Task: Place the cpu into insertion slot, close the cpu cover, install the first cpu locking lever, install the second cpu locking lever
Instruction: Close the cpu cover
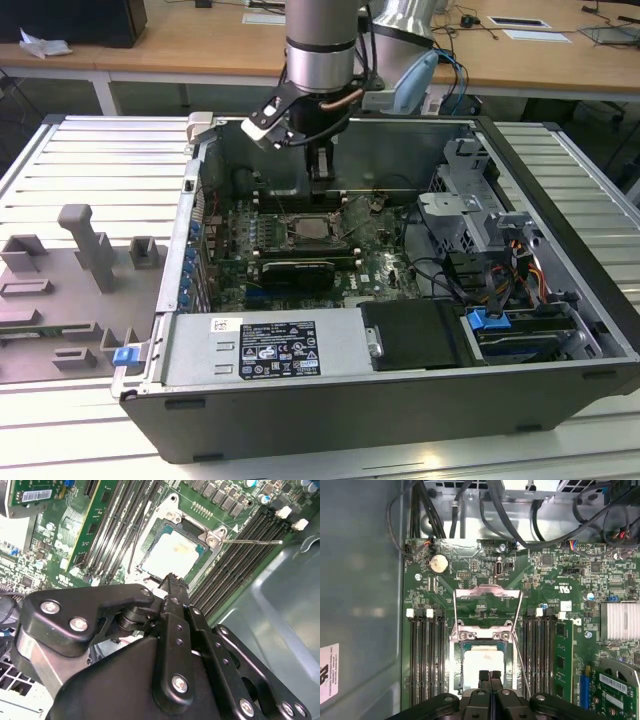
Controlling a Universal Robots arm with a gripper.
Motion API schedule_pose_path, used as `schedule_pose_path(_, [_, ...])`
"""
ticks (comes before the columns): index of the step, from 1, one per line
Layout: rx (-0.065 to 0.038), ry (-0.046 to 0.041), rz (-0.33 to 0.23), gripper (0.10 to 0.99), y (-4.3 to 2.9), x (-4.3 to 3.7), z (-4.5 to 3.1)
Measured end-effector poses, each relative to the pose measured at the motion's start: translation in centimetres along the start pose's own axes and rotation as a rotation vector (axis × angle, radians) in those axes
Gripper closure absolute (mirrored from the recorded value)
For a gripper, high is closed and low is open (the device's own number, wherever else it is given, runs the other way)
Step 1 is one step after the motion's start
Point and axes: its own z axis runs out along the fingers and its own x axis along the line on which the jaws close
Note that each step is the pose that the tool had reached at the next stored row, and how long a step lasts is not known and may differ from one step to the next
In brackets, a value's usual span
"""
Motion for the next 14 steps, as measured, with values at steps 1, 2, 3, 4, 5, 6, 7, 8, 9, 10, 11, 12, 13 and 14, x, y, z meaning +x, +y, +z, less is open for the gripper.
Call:
schedule_pose_path(1, [0.000,-0.0001,0.000,0.980,0.11,0.00,0.00])
schedule_pose_path(2, [0.001,0.0013,0.000,0.980,0.65,-0.01,0.01])
schedule_pose_path(3, [0.001,0.0035,0.000,0.980,1.16,-0.01,0.04])
schedule_pose_path(4, [0.001,0.0048,0.001,0.980,1.63,-0.01,0.07])
schedule_pose_path(5, [0.001,0.0052,0.000,0.980,1.95,-0.01,0.08])
schedule_pose_path(6, [0.001,0.0056,0.000,0.980,2.31,-0.01,0.10])
schedule_pose_path(7, [0.001,0.0057,0.001,0.980,2.60,-0.02,0.11])
schedule_pose_path(8, [0.001,0.0057,0.000,0.980,3.03,-0.02,0.11])
schedule_pose_path(9, [0.001,0.0058,0.001,0.980,3.66,-0.02,0.15])
schedule_pose_path(10, [0.001,0.0057,0.000,0.980,4.10,-0.02,0.16])
schedule_pose_path(11, [0.001,0.0056,0.000,0.980,4.39,-0.02,0.18])
schedule_pose_path(12, [0.001,0.0057,0.000,0.980,4.80,-0.02,0.20])
schedule_pose_path(13, [0.001,0.0058,0.000,0.980,5.08,-0.03,0.12])
schedule_pose_path(14, [0.001,0.0058,0.001,0.980,5.34,-0.03,0.01])
